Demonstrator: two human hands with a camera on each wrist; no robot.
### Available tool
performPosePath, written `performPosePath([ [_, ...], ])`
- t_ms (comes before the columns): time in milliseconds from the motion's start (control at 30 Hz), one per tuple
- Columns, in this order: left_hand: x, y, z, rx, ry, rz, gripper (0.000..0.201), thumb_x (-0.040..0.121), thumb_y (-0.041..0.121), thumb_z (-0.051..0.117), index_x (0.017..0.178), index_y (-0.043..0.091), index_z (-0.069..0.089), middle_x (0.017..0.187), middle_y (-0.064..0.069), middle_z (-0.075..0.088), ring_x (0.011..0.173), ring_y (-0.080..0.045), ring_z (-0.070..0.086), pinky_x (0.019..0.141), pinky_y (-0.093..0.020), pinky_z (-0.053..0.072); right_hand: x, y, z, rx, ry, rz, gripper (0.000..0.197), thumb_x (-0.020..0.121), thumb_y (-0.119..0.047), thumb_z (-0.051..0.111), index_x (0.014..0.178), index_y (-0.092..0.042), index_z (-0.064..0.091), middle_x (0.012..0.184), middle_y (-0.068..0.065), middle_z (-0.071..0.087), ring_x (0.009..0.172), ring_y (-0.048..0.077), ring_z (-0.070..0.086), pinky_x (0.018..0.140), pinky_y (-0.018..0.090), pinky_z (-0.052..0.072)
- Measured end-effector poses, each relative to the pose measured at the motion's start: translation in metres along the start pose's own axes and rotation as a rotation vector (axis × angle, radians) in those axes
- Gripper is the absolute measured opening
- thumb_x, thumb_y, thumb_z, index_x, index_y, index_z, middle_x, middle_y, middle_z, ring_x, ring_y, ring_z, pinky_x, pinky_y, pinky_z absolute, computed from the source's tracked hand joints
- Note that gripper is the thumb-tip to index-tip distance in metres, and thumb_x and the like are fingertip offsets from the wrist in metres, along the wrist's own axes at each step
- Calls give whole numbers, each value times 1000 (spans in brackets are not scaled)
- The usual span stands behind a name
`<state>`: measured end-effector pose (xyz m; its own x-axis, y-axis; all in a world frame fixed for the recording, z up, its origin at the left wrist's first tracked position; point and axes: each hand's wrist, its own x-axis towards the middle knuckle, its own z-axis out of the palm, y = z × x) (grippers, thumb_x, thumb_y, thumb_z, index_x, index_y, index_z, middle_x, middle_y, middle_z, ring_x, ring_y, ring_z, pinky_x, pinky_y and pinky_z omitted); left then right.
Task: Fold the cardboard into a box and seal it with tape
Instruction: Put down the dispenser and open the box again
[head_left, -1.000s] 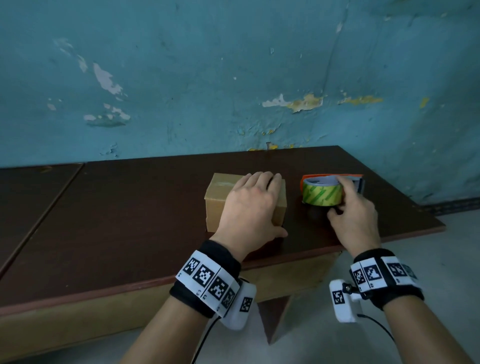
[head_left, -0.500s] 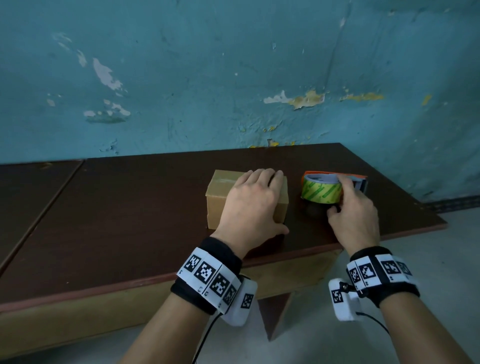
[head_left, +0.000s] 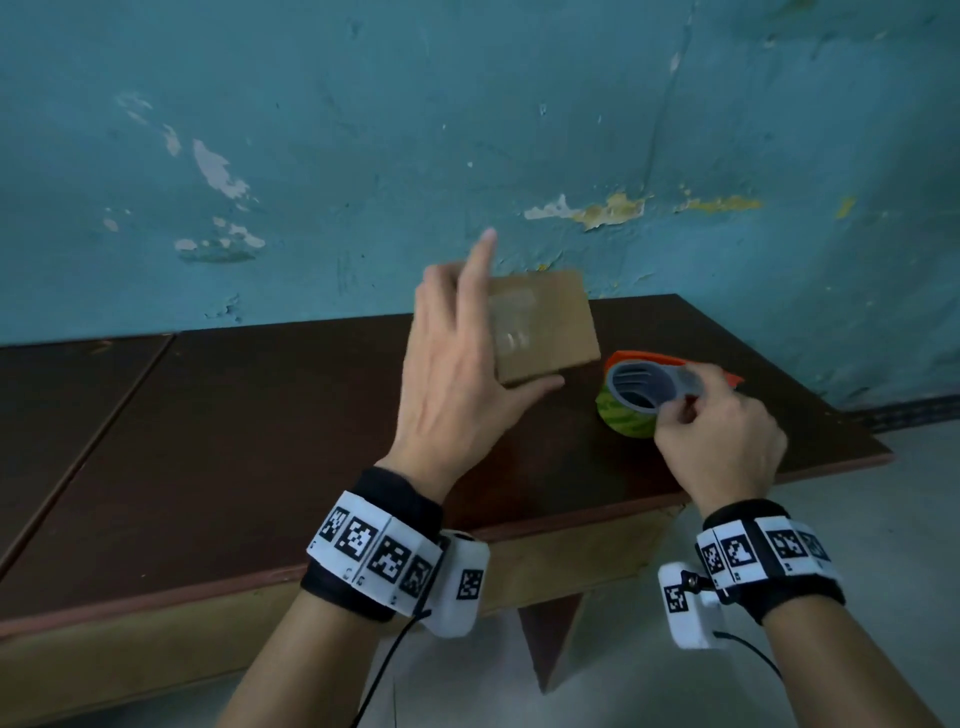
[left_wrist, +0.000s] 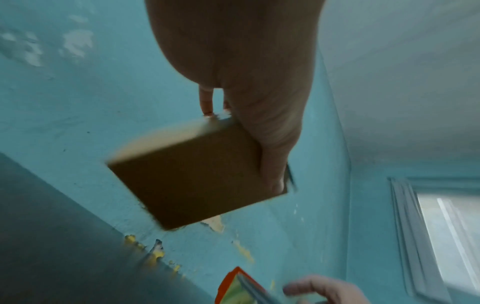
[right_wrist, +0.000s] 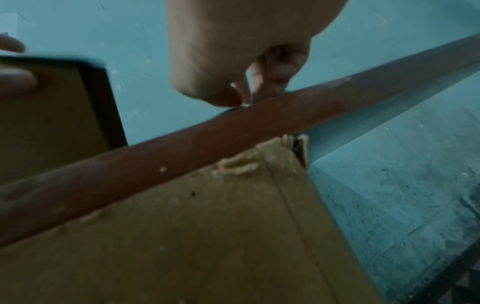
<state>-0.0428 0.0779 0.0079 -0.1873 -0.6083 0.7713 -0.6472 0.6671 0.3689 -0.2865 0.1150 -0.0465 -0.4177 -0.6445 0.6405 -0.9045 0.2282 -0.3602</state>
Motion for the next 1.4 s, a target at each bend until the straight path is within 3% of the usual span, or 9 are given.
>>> performPosePath([
  [167,-5,-18,-8,-329,100,-195,110,65,40,96,155,16,36,134,-7,40,123,-13,48,106,-16,41,1,-8,3,186,135,-37,6,90,-14,63,91,-13,68,59,-3,52,55,18,46,60,26,33],
  [367,-16,-38,-10,-778,83,-514,89,62,46,88,135,16,47,128,-3,56,118,-13,61,101,-40,56,6,-16,18,458,100,-30,16,94,-12,58,82,-14,69,63,2,63,56,19,60,53,37,52],
  [500,-22,-50,-16,-1006,54,-593,84,65,39,81,135,9,44,122,-7,63,112,-21,67,96,-44,58,6,-25,25,593,45,4,23,98,-18,54,83,-11,69,63,5,64,59,20,62,57,39,52],
  [633,-28,-57,-18,-1083,12,-611,75,64,40,74,129,12,47,112,3,65,99,-7,69,81,-32,57,4,-39,22,795,-65,132,32,104,-25,44,85,-18,67,67,4,68,59,16,63,59,31,53],
  [767,-32,-61,-18,-1143,-40,-630,83,64,39,69,137,5,47,115,0,64,96,-5,69,72,-24,57,0,-58,15,868,-166,121,30,109,-26,37,107,-22,67,95,-4,72,87,6,71,77,24,59],
  [967,-37,-64,-19,-1117,-247,-674,77,66,41,72,134,10,52,124,-7,60,106,-16,65,79,-30,55,-6,-84,21,1174,-432,227,58,106,-53,21,126,-26,69,123,2,72,117,16,66,105,46,48],
  [1167,-46,-73,-23,-1006,-444,-747,79,68,40,85,138,25,52,128,-4,70,120,-26,68,101,-44,53,-13,-92,25,1230,-467,270,60,106,-57,21,126,-29,70,120,6,74,114,21,68,106,53,47],
  [1300,-48,-75,-28,-1009,-593,-815,80,78,71,71,146,33,53,139,1,68,125,-19,66,112,-45,46,-13,-93,22,1310,-553,296,61,109,-48,23,132,-12,65,123,8,73,113,19,70,106,50,49],
  [1400,-47,-74,-27,-1065,-570,-833,88,79,90,50,143,29,61,142,-6,66,134,-24,61,117,-49,40,-14,-93,21,1349,-612,276,59,103,-53,35,130,-11,66,125,8,73,116,22,69,108,53,47],
])
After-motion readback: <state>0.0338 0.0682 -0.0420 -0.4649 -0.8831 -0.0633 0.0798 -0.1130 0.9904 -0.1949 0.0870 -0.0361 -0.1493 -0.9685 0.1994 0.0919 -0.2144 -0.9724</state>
